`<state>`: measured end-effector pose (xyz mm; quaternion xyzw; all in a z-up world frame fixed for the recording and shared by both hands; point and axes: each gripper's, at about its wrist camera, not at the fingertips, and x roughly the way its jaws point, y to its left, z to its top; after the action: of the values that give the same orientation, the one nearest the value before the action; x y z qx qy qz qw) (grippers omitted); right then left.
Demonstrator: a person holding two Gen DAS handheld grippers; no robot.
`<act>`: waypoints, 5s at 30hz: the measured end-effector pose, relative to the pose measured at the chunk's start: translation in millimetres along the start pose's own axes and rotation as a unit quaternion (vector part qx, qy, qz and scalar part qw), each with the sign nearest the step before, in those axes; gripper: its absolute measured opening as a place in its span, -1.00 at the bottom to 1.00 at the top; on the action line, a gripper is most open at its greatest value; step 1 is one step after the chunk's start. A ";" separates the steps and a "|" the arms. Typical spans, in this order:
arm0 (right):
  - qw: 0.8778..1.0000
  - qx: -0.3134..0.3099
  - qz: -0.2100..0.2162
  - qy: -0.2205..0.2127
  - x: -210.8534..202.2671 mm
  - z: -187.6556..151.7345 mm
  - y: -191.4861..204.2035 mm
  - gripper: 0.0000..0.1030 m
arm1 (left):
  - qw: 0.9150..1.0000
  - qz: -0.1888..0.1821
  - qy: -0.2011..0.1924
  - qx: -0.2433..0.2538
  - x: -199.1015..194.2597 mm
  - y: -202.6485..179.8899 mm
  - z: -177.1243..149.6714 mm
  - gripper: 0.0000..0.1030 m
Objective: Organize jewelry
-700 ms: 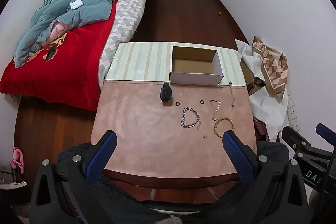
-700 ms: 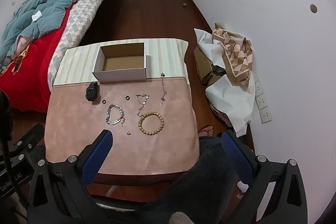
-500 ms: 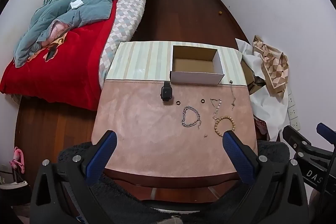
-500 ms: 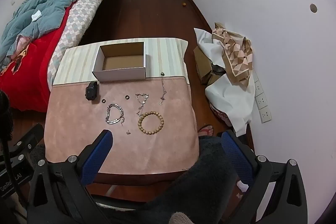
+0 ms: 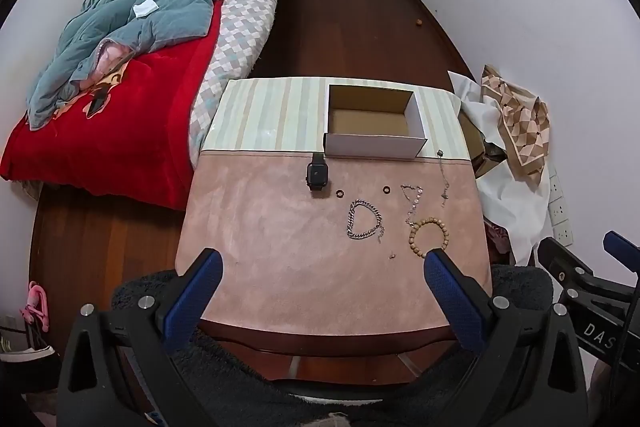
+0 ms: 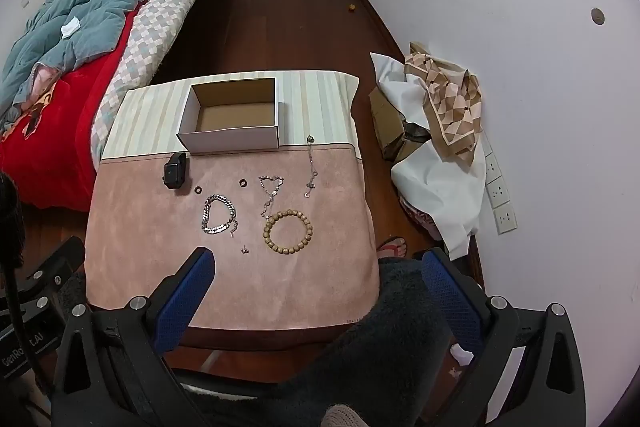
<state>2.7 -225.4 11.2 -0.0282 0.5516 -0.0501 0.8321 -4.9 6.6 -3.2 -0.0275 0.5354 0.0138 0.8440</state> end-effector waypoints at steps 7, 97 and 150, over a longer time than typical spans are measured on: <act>1.000 -0.001 -0.001 0.000 0.4 -1.5 -0.3 1.00 | 1.000 0.001 0.002 0.004 0.4 -3.2 -4.3 1.00; 0.994 0.061 0.001 0.090 144.8 28.4 -37.4 1.00 | 0.995 0.090 0.036 0.017 118.0 11.1 32.2 1.00; 0.976 0.109 0.045 0.184 293.3 12.9 -22.2 -0.82 | 0.995 0.057 0.064 0.053 249.5 -11.3 78.9 -0.43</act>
<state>126.8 -281.1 -249.9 0.0972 0.6873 -0.0772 0.7157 173.3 -1.4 -195.0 0.0472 0.5892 0.0318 0.8060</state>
